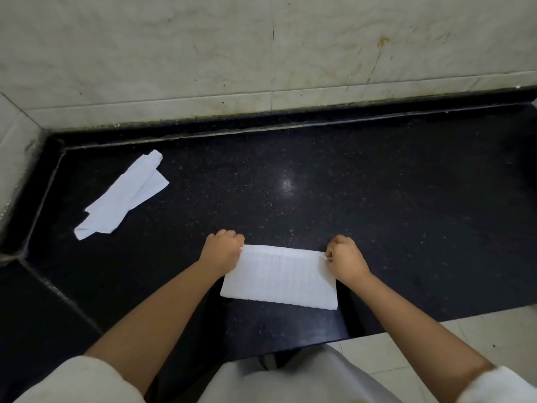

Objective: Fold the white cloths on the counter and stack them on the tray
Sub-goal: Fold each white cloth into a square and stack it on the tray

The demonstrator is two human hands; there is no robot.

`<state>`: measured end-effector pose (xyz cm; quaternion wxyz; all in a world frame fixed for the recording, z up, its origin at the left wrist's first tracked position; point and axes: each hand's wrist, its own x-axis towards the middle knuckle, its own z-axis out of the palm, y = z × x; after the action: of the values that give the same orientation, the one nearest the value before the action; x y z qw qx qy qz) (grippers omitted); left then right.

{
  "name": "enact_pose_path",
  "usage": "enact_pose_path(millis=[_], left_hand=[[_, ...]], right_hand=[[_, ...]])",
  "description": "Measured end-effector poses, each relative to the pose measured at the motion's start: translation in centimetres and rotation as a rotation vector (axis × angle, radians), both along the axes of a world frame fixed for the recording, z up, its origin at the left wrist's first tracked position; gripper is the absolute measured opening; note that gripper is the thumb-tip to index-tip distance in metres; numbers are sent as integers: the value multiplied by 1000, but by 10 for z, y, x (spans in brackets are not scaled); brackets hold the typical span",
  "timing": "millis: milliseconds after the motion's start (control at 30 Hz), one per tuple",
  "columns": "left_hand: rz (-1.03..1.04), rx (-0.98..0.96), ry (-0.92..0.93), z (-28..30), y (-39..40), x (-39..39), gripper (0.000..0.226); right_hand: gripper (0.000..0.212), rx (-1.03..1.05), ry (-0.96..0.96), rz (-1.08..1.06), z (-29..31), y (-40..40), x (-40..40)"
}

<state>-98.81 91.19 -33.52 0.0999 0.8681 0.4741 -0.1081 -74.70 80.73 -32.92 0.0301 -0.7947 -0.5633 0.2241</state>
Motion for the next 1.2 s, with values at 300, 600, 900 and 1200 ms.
enact_pose_path(millis=[300, 600, 900, 1200], left_hand=[[91, -110, -5, 4, -3, -3, 19], [54, -47, -326, 37, 10, -14, 11], [-226, 321, -474, 16, -2, -46, 33], [-116, 129, -368, -10, -38, -45, 22]], right_hand=[[22, -43, -75, 4, 1, 1, -3], [30, 61, 79, -27, 35, 23, 9], [18, 566, -94, 245, 23, 4, 1], [24, 126, -103, 11, -10, -25, -16]])
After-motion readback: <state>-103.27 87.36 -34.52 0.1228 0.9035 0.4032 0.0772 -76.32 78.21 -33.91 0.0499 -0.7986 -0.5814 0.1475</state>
